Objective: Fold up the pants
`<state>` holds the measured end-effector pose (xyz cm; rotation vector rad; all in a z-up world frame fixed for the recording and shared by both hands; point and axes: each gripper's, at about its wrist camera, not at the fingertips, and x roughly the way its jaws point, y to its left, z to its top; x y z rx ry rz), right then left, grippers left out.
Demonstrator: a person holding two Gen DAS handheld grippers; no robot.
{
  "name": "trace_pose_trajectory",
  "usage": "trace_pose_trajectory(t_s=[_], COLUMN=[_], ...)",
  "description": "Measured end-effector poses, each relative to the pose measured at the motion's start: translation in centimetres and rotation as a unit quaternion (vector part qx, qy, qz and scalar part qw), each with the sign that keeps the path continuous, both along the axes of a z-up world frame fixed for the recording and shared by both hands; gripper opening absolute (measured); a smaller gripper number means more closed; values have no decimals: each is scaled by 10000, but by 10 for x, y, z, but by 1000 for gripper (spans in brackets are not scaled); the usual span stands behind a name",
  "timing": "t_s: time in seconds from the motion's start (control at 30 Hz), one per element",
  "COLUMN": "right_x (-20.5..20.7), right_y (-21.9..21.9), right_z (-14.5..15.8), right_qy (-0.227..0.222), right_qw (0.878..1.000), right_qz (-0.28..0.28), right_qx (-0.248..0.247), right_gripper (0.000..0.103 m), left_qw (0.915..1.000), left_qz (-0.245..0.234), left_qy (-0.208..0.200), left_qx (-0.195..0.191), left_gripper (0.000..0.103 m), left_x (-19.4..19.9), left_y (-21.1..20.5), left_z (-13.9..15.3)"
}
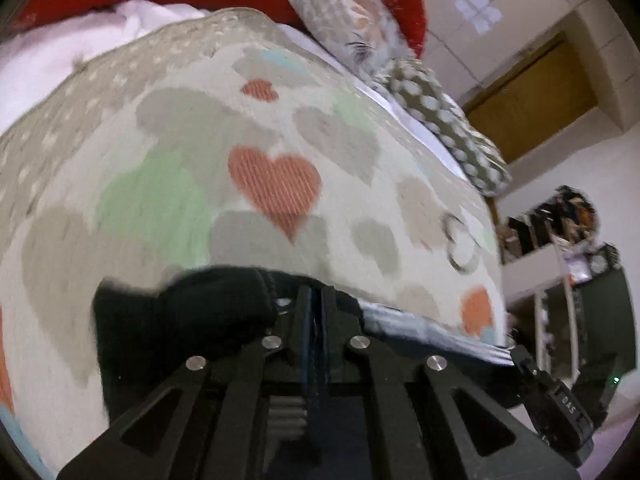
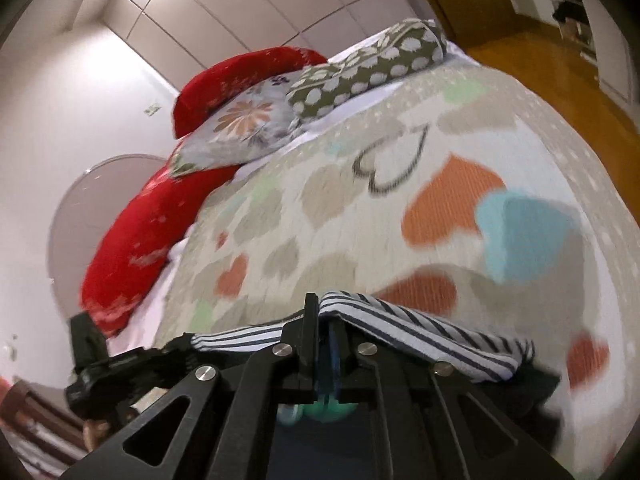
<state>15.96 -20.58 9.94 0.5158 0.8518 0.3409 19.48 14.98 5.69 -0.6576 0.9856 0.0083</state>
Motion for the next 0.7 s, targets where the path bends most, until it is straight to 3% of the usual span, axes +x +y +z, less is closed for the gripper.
trace_pose_trajectory(t_s=[0.07, 0.13, 0.17, 0.27, 0.33, 0.4, 0.57, 0.7], right_x=[33, 49, 50, 37, 19, 4, -53, -85], right_y=[6, 0, -7, -33, -55, -72, -107, -108], right_z=[-10, -13, -9, 7, 14, 11, -19, -47], right_qy=[189, 256, 171, -135, -255, -138, 163, 341], right_qw=[9994, 9988, 9991, 9988, 9972, 9963, 9959, 9963], right_qz=[-65, -223, -285, -435, -644, -688, -574, -529], right_qx=[-279, -349, -266, -157, -300, -491, -682, -585], right_gripper=[23, 26, 29, 65, 66, 66, 66, 66], left_qw=[9998, 9975, 9968, 9960, 9961, 9973, 9992, 9995], left_qz=[-40, -108, -198, -476, -581, -515, -337, -270], left_qy=[147, 14, -95, -355, -449, -414, -189, 28], left_qx=[-157, -695, -770, -666, -494, -319, 99, 180], left_gripper=[19, 38, 42, 52, 63, 65, 67, 74], left_x=[13, 8, 4, -19, -42, -68, -120, -142], left_y=[7, 14, 14, 13, 16, 23, 44, 52], left_z=[-6, -4, 0, 18, 24, 22, -2, -29])
